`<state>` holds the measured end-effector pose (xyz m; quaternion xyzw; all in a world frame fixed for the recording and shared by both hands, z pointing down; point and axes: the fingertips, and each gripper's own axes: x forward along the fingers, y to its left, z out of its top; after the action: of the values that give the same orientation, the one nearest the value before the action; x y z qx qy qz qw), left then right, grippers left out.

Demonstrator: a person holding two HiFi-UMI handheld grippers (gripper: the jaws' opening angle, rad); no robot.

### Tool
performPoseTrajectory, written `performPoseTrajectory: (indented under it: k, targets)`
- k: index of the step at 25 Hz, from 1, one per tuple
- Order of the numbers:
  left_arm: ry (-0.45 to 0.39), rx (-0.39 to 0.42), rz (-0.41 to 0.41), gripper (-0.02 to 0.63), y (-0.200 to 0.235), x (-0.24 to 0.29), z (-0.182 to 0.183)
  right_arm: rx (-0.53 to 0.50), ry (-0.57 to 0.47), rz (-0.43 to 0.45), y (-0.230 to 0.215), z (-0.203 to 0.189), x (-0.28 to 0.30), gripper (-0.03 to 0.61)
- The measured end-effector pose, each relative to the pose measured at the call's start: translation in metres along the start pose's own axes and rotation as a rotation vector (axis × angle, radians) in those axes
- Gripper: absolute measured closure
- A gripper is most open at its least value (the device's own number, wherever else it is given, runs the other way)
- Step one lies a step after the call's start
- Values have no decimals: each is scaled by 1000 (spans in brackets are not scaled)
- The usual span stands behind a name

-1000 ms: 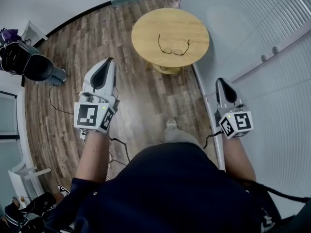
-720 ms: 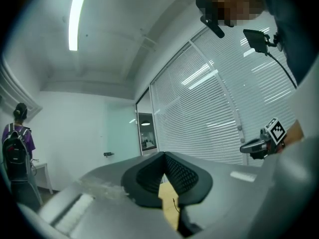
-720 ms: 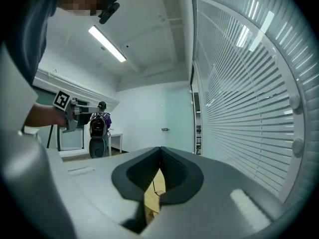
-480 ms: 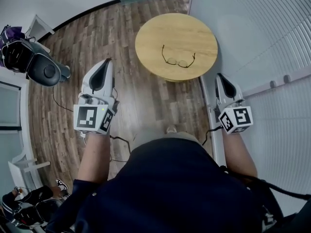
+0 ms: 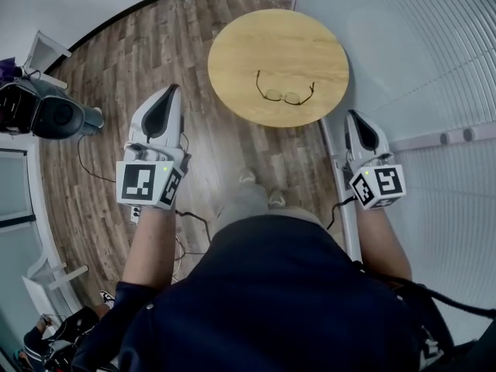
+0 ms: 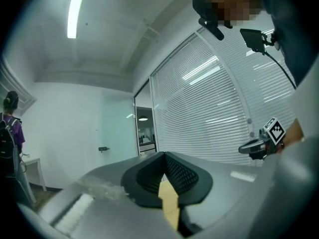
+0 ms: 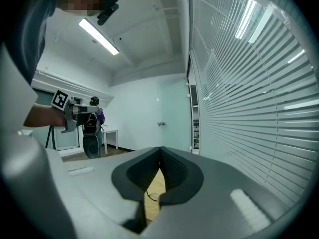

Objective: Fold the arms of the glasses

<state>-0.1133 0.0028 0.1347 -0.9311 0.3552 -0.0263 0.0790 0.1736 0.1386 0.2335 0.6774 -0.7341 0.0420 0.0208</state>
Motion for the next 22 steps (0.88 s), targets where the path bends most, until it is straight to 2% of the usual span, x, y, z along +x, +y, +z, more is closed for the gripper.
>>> performPoseTrajectory:
  k: [10,14,22]
  targets:
    - [-12,-8,-127,611,36,65,-13,-16,35,-84,6,0,52,569]
    - [-4,22,-174,611,44,92,-26,-36,48,-109,6,1,73,569]
    - [6,-55,-243,611,34,138,-41,-7,78,-163,-15,-7,87,571]
